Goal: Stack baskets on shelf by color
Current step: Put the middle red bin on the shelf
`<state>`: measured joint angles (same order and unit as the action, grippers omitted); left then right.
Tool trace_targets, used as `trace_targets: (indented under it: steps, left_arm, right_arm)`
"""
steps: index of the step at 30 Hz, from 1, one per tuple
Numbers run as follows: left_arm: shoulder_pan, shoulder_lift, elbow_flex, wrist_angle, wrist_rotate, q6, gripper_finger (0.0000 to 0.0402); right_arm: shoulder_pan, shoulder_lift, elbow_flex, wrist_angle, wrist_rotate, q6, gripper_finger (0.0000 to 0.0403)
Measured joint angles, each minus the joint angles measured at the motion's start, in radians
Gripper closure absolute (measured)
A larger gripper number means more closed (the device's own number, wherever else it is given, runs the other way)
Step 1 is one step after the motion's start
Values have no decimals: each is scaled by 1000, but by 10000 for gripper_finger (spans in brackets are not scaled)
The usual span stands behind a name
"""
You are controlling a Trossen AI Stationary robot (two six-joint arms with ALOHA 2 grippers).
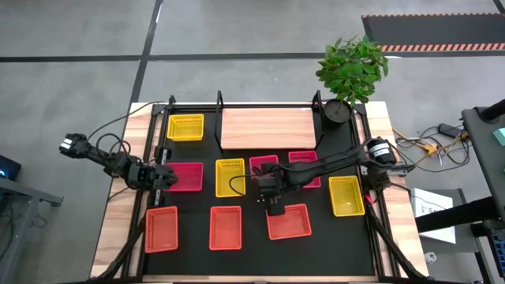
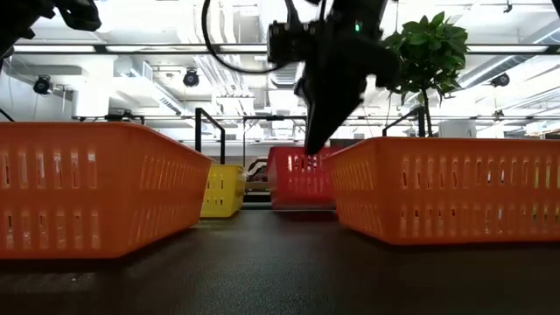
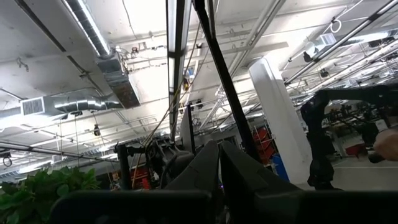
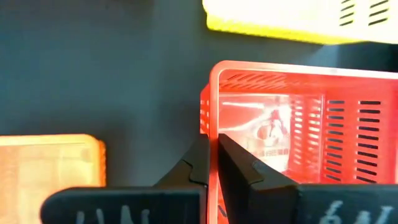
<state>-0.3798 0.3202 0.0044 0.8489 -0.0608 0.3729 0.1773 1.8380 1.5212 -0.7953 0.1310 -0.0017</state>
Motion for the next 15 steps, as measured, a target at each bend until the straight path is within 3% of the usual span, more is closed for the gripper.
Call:
trace_targets:
  steps: [10, 15]
  left_arm:
    - [0, 0, 0, 0, 0, 0, 400]
    - [0, 0, 0, 0, 0, 0, 400]
  right_arm:
    - [-1, -32, 146, -114, 34, -61, 394]
    - [-44, -31, 207, -107, 103, -149, 394]
